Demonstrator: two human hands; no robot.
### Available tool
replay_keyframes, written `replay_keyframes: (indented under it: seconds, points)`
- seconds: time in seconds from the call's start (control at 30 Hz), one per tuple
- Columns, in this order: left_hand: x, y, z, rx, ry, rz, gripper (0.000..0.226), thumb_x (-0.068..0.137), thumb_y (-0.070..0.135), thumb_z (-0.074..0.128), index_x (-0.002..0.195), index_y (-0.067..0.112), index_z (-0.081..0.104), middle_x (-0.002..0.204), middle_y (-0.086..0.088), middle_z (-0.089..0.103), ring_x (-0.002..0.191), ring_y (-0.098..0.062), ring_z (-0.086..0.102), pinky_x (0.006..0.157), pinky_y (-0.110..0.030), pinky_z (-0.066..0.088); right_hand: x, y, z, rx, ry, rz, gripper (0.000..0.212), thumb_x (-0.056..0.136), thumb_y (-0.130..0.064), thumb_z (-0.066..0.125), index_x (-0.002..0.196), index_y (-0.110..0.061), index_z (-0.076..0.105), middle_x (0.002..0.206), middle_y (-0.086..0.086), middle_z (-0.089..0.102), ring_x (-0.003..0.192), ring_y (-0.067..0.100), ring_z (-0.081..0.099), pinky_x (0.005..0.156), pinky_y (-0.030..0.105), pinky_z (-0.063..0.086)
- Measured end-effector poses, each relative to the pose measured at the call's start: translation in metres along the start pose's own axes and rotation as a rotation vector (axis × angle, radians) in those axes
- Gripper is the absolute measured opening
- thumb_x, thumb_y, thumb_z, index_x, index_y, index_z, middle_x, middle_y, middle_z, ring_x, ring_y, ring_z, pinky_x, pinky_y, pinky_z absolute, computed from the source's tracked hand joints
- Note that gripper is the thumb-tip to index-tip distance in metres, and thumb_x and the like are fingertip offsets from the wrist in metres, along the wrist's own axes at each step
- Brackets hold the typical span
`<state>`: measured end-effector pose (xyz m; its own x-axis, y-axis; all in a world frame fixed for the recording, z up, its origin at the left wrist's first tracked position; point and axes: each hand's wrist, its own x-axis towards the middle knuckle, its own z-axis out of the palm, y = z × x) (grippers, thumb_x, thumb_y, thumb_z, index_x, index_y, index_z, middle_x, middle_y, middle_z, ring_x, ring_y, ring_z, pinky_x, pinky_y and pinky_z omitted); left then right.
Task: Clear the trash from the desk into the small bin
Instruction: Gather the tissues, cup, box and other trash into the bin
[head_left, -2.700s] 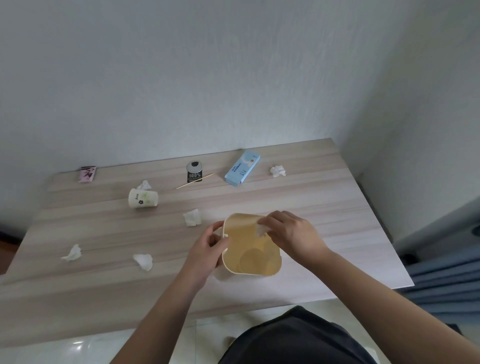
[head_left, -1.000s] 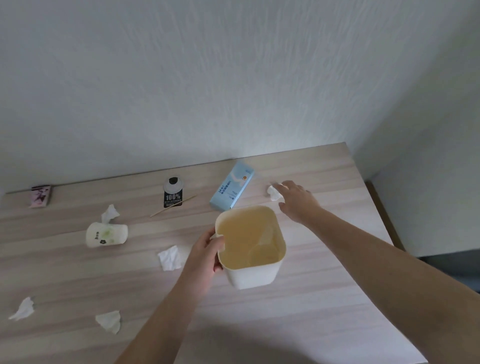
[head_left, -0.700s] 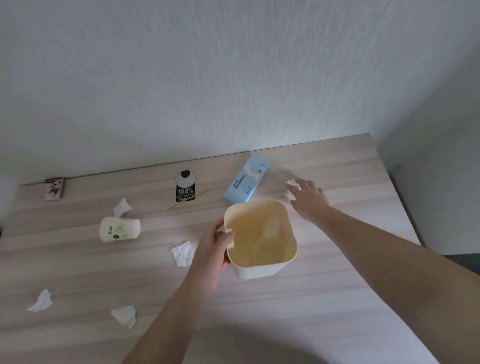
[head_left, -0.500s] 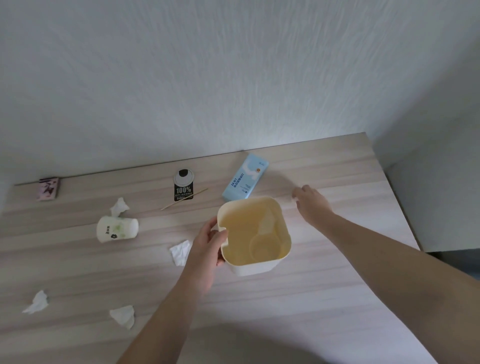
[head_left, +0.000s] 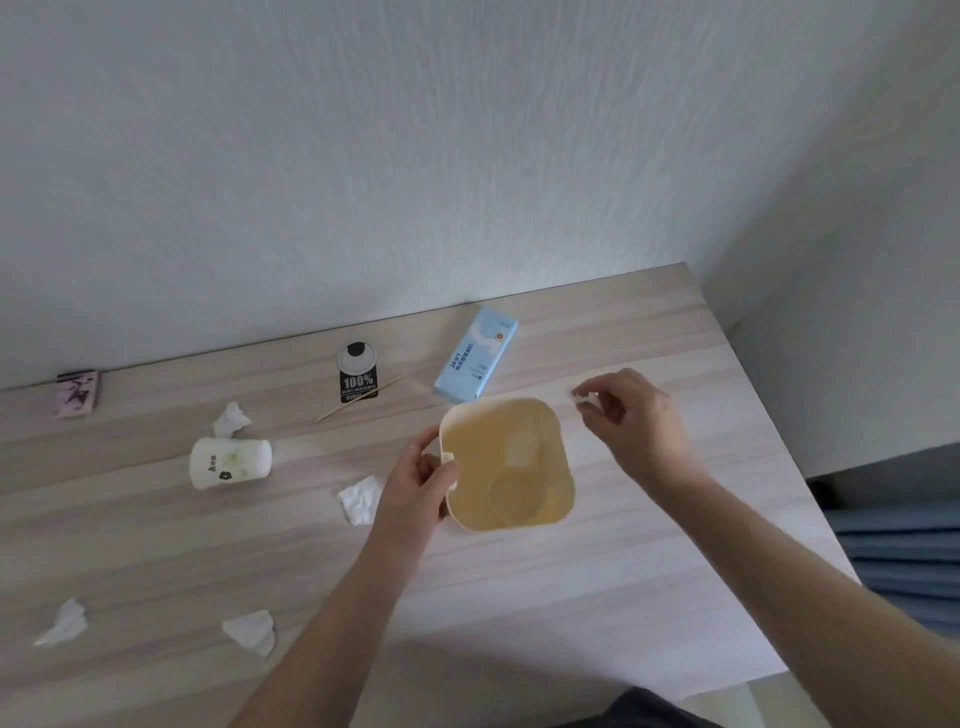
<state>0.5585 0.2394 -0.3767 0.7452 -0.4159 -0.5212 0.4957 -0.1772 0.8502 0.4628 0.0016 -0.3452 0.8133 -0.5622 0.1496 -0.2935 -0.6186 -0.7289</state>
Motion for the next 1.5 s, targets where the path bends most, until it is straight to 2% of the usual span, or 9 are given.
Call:
replay_keyframes:
  seconds: [0.1,0.27,0.4,0.6,0.7,0.8,1.0,1.33,1.5]
  points:
    - [-0.009,0.0,0.002,0.019,-0.05,0.021,0.043,0.071,0.03,0.069,0.105,0.056,0.068,0.078,-0.003,0.049,0.078,-0.022,0.05,0.072,-0.041,0.044,-0.028,-0.032,-0.007,-0.059,-0.04,-0.137,0.018,0.074,-0.002,0.076,0.088,-0.012,0.072,0.077,-0.007,0.054,0.058,-0.001,0.051,0.058,0.008,0.039]
    - [-0.024,0.004,0.012,0.036,-0.06,0.055,0.045,0.063,0.038,0.07,0.103,0.057,0.068,0.082,-0.003,0.054,0.076,-0.02,0.053,0.068,-0.038,0.046,-0.059,-0.049,-0.001,-0.255,-0.17,-0.149,0.024,0.069,0.011,0.064,0.084,-0.004,0.074,0.083,0.013,0.067,0.073,0.034,0.065,0.06,0.037,0.054]
    - [-0.044,-0.003,0.026,0.096,-0.066,0.144,0.043,0.074,0.03,0.068,0.112,0.052,0.066,0.071,0.006,0.05,0.068,-0.01,0.054,0.06,-0.025,0.048,-0.074,-0.045,0.013,-0.542,-0.316,-0.019,0.031,0.081,0.002,0.05,0.104,-0.011,0.067,0.106,0.008,0.061,0.095,0.029,0.06,0.065,0.029,0.043]
    - [-0.08,-0.024,0.049,0.092,0.014,0.134,0.042,0.074,0.03,0.067,0.111,0.05,0.066,0.068,0.008,0.05,0.063,-0.011,0.053,0.058,-0.027,0.047,-0.1,-0.034,-0.001,-0.512,-0.304,-0.074,0.033,0.079,0.002,0.048,0.107,-0.01,0.061,0.111,0.009,0.061,0.093,0.031,0.062,0.065,0.032,0.043]
    - [-0.092,-0.034,0.053,0.109,0.024,0.109,0.044,0.073,0.028,0.066,0.111,0.048,0.066,0.07,0.006,0.051,0.065,-0.014,0.053,0.063,-0.033,0.048,-0.113,-0.031,-0.022,-0.481,-0.214,-0.13,0.035,0.07,0.01,0.057,0.098,-0.007,0.069,0.098,0.011,0.067,0.084,0.033,0.064,0.059,0.034,0.051]
    - [-0.104,-0.041,0.054,0.113,0.039,0.119,0.045,0.077,0.022,0.067,0.116,0.044,0.065,0.068,0.009,0.052,0.06,-0.01,0.055,0.056,-0.024,0.049,-0.121,-0.028,-0.044,-0.464,-0.117,-0.194,0.038,0.055,0.014,0.069,0.085,-0.009,0.074,0.077,0.009,0.069,0.064,0.033,0.065,0.047,0.034,0.053]
    - [-0.123,-0.053,0.039,0.05,0.128,0.145,0.043,0.09,0.006,0.064,0.114,0.041,0.069,0.066,0.008,0.051,0.057,-0.008,0.054,0.052,-0.021,0.047,-0.115,-0.021,-0.06,-0.401,-0.043,-0.196,0.039,0.072,0.012,0.061,0.1,-0.012,0.073,0.092,0.007,0.072,0.077,0.033,0.064,0.068,0.038,0.052]
    - [-0.107,-0.04,-0.01,-0.025,0.229,0.158,0.046,0.091,0.003,0.063,0.101,0.047,0.07,0.063,0.009,0.054,0.058,-0.009,0.054,0.064,-0.034,0.046,-0.055,-0.044,-0.022,-0.456,-0.115,-0.238,0.032,0.088,0.0,0.053,0.111,-0.014,0.069,0.106,0.007,0.069,0.091,0.031,0.063,0.075,0.038,0.05]
    - [-0.094,-0.024,-0.048,-0.068,0.168,0.144,0.042,0.093,0.005,0.061,0.11,0.042,0.068,0.064,0.009,0.048,0.056,-0.006,0.05,0.054,-0.022,0.05,-0.025,-0.058,0.027,-0.544,-0.256,-0.211,0.036,0.094,-0.012,0.047,0.128,-0.021,0.057,0.121,0.002,0.062,0.104,0.026,0.058,0.084,0.036,0.048]
